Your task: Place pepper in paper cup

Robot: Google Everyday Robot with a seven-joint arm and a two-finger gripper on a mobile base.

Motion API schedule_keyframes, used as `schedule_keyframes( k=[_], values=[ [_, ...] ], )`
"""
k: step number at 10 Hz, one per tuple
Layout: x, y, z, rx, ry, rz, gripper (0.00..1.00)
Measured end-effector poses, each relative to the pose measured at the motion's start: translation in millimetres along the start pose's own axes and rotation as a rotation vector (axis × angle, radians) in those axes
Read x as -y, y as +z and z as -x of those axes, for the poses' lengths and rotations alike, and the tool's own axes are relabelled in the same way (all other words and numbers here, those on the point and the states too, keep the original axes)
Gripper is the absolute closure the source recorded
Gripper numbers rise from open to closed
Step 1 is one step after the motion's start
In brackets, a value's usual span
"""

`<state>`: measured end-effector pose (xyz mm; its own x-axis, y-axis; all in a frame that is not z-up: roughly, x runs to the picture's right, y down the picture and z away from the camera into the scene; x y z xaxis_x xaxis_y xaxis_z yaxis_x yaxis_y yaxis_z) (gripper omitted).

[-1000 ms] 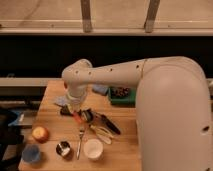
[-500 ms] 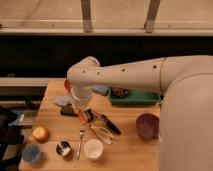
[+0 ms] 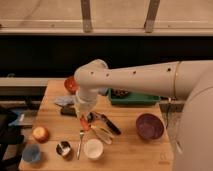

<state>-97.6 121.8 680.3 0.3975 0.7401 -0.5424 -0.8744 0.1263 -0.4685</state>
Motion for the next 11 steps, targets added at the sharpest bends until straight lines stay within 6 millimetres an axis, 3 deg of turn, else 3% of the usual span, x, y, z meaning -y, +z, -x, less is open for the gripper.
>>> schedule_keyframes(
  k=[6, 11],
  values=[
    [-20.4, 13.3, -57.3, -0.057, 0.07, 0.076, 1.0],
    [-8.2, 32.9, -95.6, -0.034, 0.182, 0.086, 1.0]
  ],
)
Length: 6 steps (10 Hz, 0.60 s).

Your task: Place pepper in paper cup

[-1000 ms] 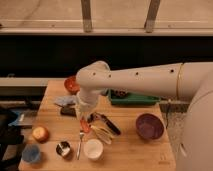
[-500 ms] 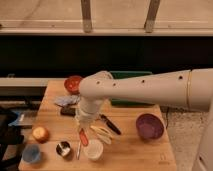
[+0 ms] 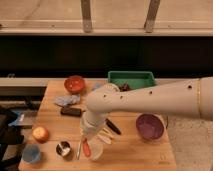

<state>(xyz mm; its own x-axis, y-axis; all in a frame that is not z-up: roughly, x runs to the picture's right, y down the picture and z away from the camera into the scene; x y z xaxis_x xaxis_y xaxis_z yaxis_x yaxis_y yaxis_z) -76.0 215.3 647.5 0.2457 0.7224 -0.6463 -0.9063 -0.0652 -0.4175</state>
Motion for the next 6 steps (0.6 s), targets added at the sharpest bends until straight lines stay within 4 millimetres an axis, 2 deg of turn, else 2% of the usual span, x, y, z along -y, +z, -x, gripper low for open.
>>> schedule_keyframes(
  k=[3, 6],
  values=[
    [11.2, 0.2, -0.7, 0.031, 0.019, -0.008, 1.0],
    [23.3, -4.6, 12.7, 0.043, 0.014, -0.025, 1.0]
  ],
)
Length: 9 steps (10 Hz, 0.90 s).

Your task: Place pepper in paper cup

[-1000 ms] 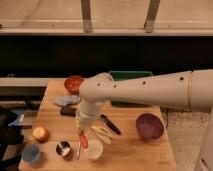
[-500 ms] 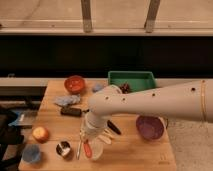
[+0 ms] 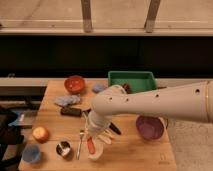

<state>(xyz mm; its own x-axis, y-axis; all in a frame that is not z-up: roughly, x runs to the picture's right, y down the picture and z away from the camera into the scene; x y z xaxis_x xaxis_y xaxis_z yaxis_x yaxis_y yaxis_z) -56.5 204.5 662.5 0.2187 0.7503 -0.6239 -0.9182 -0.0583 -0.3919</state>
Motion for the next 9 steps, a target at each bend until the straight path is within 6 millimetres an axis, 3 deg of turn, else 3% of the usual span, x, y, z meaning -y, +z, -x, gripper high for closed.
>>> schedule_keyframes(
  k=[4, 9],
  values=[
    [12.4, 6.3, 6.3, 0.002, 0.004, 0.004, 1.0],
    [10.4, 24.1, -3.4, 0.033, 0.013, 0.039, 1.0]
  ],
)
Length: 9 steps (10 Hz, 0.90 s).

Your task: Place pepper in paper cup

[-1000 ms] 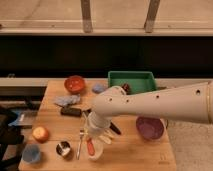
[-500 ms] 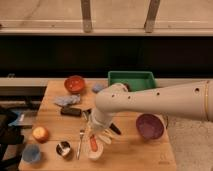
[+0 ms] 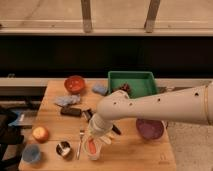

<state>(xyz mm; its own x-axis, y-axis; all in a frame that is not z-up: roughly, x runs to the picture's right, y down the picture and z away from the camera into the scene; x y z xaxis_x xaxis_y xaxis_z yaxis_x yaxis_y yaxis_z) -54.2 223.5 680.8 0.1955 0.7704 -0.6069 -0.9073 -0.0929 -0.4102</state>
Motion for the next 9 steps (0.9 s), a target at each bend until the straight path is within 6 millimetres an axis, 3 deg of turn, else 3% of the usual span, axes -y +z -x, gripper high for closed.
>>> schedule_keyframes(
  k=[9],
  values=[
    [-17.9, 9.2, -30.2, 0.085, 0.027, 0.009, 1.0]
  ],
)
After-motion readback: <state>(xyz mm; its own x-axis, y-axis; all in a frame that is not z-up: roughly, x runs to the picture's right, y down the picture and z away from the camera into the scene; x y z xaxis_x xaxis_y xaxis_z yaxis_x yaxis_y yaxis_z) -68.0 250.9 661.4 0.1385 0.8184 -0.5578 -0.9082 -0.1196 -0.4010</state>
